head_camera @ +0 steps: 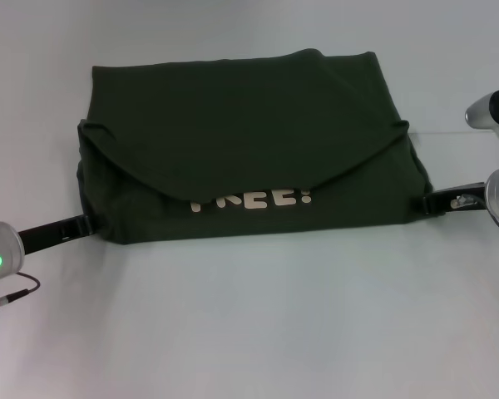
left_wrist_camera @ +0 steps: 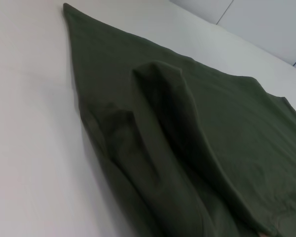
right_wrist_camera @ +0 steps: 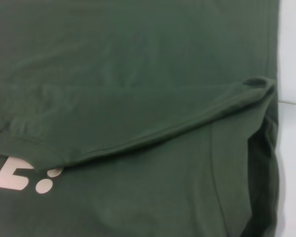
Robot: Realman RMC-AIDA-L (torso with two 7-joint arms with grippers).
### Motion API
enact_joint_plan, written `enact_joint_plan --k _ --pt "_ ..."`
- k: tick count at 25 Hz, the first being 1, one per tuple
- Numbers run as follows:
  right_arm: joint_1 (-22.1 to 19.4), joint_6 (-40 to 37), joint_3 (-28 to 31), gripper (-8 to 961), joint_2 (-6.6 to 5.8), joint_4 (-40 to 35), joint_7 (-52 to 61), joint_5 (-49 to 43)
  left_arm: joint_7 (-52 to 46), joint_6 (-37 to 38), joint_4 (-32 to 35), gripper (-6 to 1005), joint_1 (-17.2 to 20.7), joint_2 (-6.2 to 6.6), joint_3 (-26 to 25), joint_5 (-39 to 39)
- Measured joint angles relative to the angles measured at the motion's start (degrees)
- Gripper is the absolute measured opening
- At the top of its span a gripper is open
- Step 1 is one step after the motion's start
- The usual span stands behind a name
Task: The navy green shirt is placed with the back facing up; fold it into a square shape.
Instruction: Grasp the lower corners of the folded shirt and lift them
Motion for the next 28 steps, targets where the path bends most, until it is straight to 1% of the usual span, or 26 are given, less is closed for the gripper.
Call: enact_joint_plan --k 3,8,13,18,24,27,28 --pt "-0.28 -0.09 0.06 329 -0.02 -0.24 0.0 0.04 0.0 0.08 0.11 -1 0.0 0.0 0.0 0.0" --pt "-0.52 -0.5 0.18 113 -0.01 -0.42 -0.18 0.13 0.0 0.16 0.19 -1 0.0 0.0 0.0 -0.07" --pt "-1.52 -3.73 2.11 32 0.11 -3.06 -0.49 0.13 -0.93 1.07 0.39 0 0.05 0.21 -0.25 0.04" --pt "-4.43 -10.66 4.33 37 0.78 -10.11 -0.49 0.1 -3.15 6.4 2.76 0 0.9 0.58 -0.26 0.27" --pt "-8.65 -21.12 6.52 43 1.05 -18.96 -1.03 0.78 -7.51 14.39 6.93 0 3.07 1.09 0.0 0.76" --pt "-11.12 -26.64 6.78 46 0.85 -22.4 -2.68 3.02 -9.79 19.43 9.39 0 4.12 1.63 -0.39 2.4" --pt "-11.78 -28.48 6.8 47 0.66 -23.12 -3.36 3.79 -9.79 19.43 9.39 0 4.12 1.63 -0.39 2.4"
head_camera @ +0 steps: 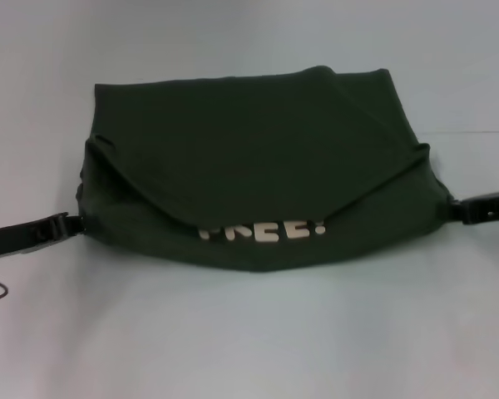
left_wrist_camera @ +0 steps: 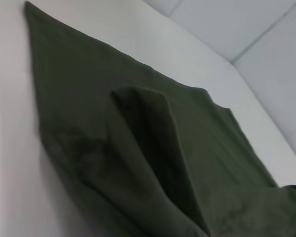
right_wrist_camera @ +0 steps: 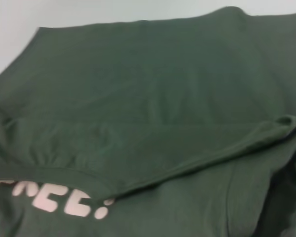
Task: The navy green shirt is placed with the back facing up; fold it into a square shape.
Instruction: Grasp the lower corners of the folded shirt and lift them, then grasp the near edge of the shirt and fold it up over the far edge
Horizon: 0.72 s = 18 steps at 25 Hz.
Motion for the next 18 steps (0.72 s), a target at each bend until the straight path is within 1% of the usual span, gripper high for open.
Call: enact_joint_plan --k 1,2,3,5,7,8,13,15,18 --pt "-0.74 -2.45 0.27 48 -0.32 -0.71 -0.93 0.89 -1.28 3.58 1.39 0 0.6 0.46 -0.18 0.65" --pt "-1.3 -4.29 0.62 49 -0.57 -1.19 -1.78 1.49 -2.76 8.84 3.55 0 1.33 1.1 -0.36 1.11" --pt "-1.92 -6.72 1.31 49 -0.82 -1.61 -2.66 1.99 -3.07 9.9 4.0 0 1.49 1.24 -0.42 1.24" --pt "-2.87 -11.28 3.24 51 -1.28 -2.24 -4.67 2.4 -4.42 14.82 6.09 0 2.15 1.9 -1.1 2.51" --pt "-3.92 -16.56 5.81 53 -1.75 -2.64 -7.09 2.69 -5.59 21.14 8.05 0 2.53 2.86 -3.72 5.67" --pt "-4.39 -18.91 6.91 54 -2.03 -2.77 -8.23 2.82 -5.78 22.87 8.57 0 2.58 3.28 -5.05 6.78" --pt "-7.17 -30.7 14.37 59 -3.4 -3.24 -14.4 3.73 -5.93 33.79 10.78 -1 2.62 5.87 -15.13 14.89" --pt "-7.9 -33.69 16.62 61 -3.9 -3.26 -16.21 4.11 -5.94 36.91 11.38 -1 2.63 6.5 -16.9 16.09" --pt "-8.22 -36.47 19.49 64 -4.55 -2.93 -18.05 4.65 -6.04 40.16 11.99 -1 2.26 7.33 -17.52 16.57"
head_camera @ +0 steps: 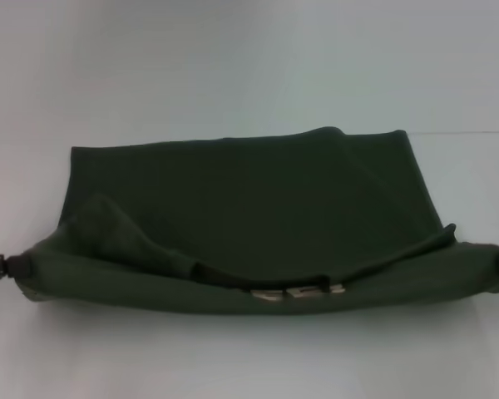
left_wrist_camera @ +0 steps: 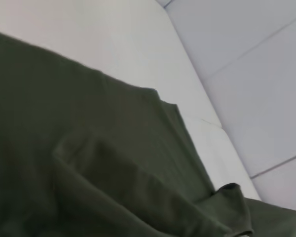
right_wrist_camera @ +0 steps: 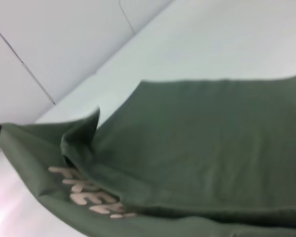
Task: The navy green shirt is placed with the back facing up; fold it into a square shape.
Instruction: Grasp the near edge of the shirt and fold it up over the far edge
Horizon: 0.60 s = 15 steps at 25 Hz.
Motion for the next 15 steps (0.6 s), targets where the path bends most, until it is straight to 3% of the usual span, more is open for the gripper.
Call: enact_joint_plan --k 4,9,12,15 --pt "0.87 -0.01 3.13 68 -1.0 1.62 -0.28 1.91 -1.35 0.3 -0.22 -1 -1.78 0.96 -1.62 -0.84" --pt "3.28 5.26 3.94 73 -3.0 6.43 1.77 6.53 -3.89 -4.89 -2.61 -1 -4.28 1.97 -3.65 -4.37" --pt "5.76 11.64 3.9 76 -3.28 8.58 3.76 7.31 -4.51 -10.93 -5.38 -1 -5.7 2.06 -3.33 -7.36" --pt "8.88 19.43 3.52 79 -2.79 10.5 4.97 7.38 -3.75 -17.86 -9.01 0 -7.14 1.87 -2.99 -9.47"
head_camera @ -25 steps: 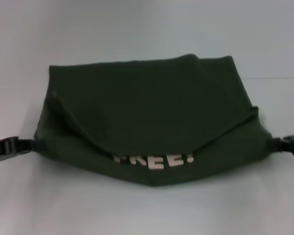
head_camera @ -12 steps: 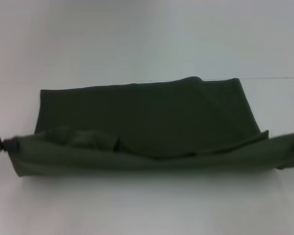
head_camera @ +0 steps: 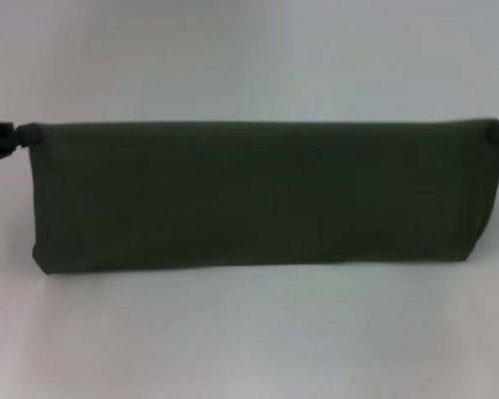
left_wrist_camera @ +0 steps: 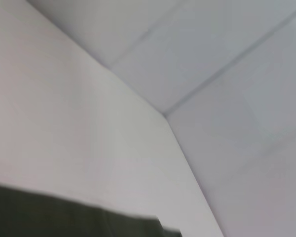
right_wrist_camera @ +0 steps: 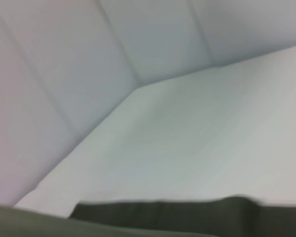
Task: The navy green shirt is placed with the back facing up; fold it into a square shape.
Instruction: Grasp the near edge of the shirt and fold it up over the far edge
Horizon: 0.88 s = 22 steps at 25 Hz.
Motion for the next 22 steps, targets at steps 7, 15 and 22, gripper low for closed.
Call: enact_joint_plan --k 7,15,22 --pt "7.27 18.17 -2.91 85 1.08 7.39 1.02 -0.18 5.62 -18.09 -7.75 0 -3.54 -2.33 0.72 -2.95" --pt "13.25 38.68 -10.79 93 5.0 12.48 1.28 -0.19 14.76 -35.7 -10.14 0 -6.88 -8.49 0.76 -7.92" --pt "16.14 51.15 -15.52 100 7.05 15.54 1.29 -0.19 20.92 -48.08 -13.01 11 -9.7 -11.26 1.38 -11.4"
